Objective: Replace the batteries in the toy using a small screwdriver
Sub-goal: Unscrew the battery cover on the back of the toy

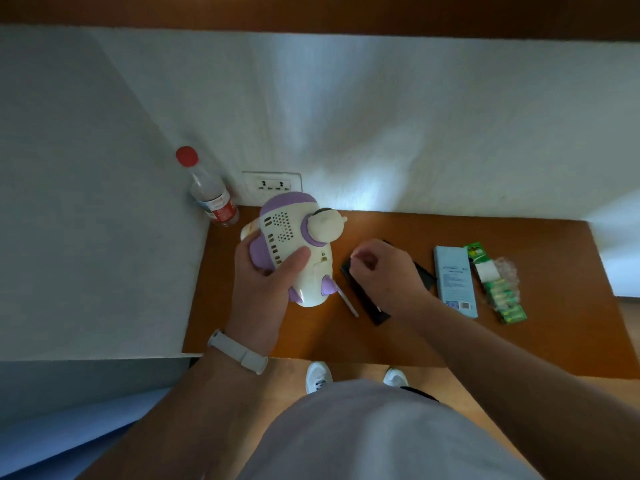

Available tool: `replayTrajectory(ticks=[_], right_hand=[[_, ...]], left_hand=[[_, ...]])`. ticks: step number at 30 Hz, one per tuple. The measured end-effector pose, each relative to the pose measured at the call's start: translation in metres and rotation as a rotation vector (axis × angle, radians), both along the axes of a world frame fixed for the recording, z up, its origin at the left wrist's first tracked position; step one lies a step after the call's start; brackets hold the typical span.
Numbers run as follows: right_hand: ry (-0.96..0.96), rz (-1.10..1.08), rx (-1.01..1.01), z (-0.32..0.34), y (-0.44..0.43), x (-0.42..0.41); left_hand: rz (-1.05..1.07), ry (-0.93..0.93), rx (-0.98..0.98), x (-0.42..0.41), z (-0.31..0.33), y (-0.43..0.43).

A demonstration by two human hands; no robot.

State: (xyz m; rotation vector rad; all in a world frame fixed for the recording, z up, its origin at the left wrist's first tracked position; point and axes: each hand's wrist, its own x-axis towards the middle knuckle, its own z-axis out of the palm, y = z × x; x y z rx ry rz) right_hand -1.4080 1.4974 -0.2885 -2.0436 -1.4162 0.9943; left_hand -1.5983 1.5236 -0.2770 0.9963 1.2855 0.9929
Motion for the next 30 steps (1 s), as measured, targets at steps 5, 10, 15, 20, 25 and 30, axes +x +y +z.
replayTrajectory(ticks=[5, 10, 15, 20, 25, 30], right_hand=[[0.163, -0.061, 0.179, 0.053, -0.019, 0.02], [0.283, -0.137, 0.245, 0.068, -0.037, 0.045], [0.266, -0.272, 0.248, 0.068, -0.047, 0.068], [0.233, -0.323, 0.241, 0.069, -0.054, 0.088], [0.22, -0.351, 0.211, 0.067, -0.057, 0.102], [0.193, -0.346, 0.187, 0.067, -0.057, 0.112]], left_hand=[[-0.033, -0.09, 0.011, 0.041, 0.018, -0.006], [-0.061, -0.043, 0.044, 0.08, 0.031, -0.015], [-0.081, 0.057, 0.12, 0.114, 0.04, -0.025], [-0.082, 0.112, 0.196, 0.142, 0.045, -0.032], [-0.087, 0.146, 0.227, 0.158, 0.042, -0.037], [-0.08, 0.173, 0.217, 0.168, 0.039, -0.038]])
